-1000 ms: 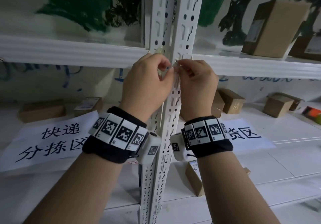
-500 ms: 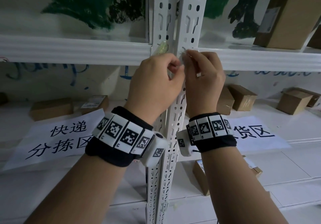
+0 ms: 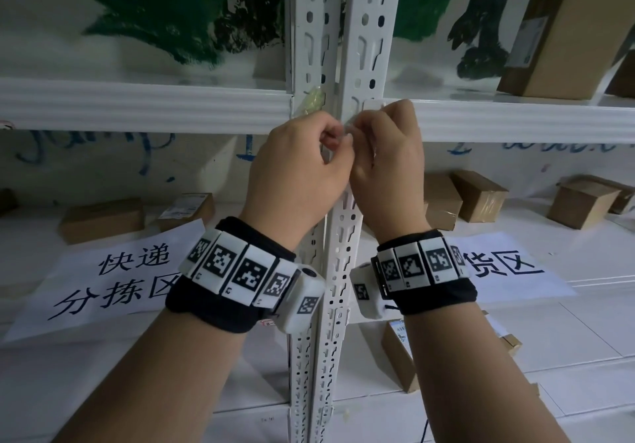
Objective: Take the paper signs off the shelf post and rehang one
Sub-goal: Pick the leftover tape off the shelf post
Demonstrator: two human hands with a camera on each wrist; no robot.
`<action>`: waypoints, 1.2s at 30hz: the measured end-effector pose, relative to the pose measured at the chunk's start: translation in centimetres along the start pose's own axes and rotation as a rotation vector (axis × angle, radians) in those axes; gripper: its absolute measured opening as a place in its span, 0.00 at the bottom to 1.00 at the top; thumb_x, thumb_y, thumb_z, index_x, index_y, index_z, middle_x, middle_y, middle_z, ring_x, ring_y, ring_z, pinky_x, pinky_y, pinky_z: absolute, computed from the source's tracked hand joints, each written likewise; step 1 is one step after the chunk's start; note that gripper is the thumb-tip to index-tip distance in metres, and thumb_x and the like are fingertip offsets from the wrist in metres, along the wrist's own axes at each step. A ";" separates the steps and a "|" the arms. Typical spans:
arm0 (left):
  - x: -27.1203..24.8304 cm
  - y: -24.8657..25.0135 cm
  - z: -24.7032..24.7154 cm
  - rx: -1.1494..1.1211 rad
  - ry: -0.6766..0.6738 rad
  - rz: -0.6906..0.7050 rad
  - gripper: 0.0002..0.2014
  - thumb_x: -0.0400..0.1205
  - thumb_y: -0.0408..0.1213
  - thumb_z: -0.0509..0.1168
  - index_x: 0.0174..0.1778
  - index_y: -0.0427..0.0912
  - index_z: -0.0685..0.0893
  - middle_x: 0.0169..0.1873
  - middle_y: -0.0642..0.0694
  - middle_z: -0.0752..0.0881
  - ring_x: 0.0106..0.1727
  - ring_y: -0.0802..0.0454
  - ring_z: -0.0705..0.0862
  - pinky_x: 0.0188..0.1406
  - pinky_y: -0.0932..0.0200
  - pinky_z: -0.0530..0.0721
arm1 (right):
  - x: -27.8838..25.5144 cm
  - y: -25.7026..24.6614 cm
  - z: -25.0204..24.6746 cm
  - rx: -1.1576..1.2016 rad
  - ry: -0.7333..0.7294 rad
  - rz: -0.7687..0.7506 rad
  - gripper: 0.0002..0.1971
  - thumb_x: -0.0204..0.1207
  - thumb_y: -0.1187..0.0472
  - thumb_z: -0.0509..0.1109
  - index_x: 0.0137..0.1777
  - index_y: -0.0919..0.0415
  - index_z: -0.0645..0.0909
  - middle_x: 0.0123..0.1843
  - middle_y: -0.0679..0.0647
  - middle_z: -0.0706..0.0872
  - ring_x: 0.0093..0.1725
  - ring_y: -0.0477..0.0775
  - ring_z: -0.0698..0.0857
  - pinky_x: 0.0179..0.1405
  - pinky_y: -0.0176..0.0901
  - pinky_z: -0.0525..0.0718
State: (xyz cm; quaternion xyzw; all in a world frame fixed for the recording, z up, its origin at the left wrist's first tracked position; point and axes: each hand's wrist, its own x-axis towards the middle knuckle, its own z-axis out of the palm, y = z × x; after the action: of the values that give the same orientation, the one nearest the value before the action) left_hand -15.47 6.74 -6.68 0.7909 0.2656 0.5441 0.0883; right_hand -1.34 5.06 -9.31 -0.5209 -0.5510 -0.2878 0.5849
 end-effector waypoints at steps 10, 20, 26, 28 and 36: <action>-0.7 -1.4 -1.2 -0.007 0.019 -0.042 0.07 0.85 0.47 0.69 0.53 0.49 0.89 0.42 0.58 0.89 0.39 0.63 0.88 0.42 0.56 0.91 | -3.6 -1.4 -0.2 0.094 -0.046 -0.025 0.04 0.82 0.67 0.77 0.53 0.65 0.92 0.57 0.57 0.89 0.59 0.59 0.87 0.58 0.57 0.85; -2.3 -7.5 -5.7 0.050 0.059 -0.140 0.12 0.85 0.50 0.66 0.41 0.49 0.89 0.29 0.58 0.85 0.31 0.60 0.84 0.31 0.56 0.87 | -10.6 -3.6 5.6 0.159 -0.184 0.049 0.03 0.81 0.69 0.79 0.51 0.67 0.94 0.53 0.55 0.91 0.44 0.48 0.88 0.45 0.44 0.88; -3.6 -10.8 -8.0 0.081 0.023 -0.181 0.13 0.85 0.50 0.66 0.38 0.49 0.89 0.29 0.56 0.86 0.30 0.56 0.85 0.32 0.48 0.89 | -16.3 -5.0 10.0 -0.033 -0.286 0.235 0.04 0.76 0.71 0.80 0.47 0.65 0.94 0.49 0.54 0.92 0.43 0.51 0.89 0.42 0.32 0.79; -4.0 -11.9 -8.7 0.077 0.026 -0.190 0.13 0.84 0.49 0.66 0.38 0.49 0.90 0.29 0.56 0.87 0.31 0.55 0.86 0.33 0.47 0.89 | -18.3 -5.0 11.2 -0.083 -0.368 0.336 0.04 0.73 0.72 0.79 0.42 0.64 0.93 0.48 0.54 0.92 0.39 0.55 0.89 0.37 0.38 0.81; -4.9 -14.8 -10.0 0.086 -0.027 -0.188 0.17 0.85 0.49 0.64 0.35 0.48 0.90 0.28 0.54 0.88 0.30 0.54 0.86 0.32 0.48 0.87 | -24.0 -4.7 13.5 -0.219 -0.558 0.472 0.08 0.79 0.62 0.75 0.39 0.58 0.90 0.46 0.50 0.85 0.34 0.58 0.84 0.29 0.45 0.84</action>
State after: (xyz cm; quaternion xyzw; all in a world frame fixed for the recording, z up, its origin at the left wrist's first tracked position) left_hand -30.66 15.24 -13.08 0.7730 0.3605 0.5107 0.1084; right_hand -15.71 10.52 -32.62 -0.7512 -0.5202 -0.0494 0.4034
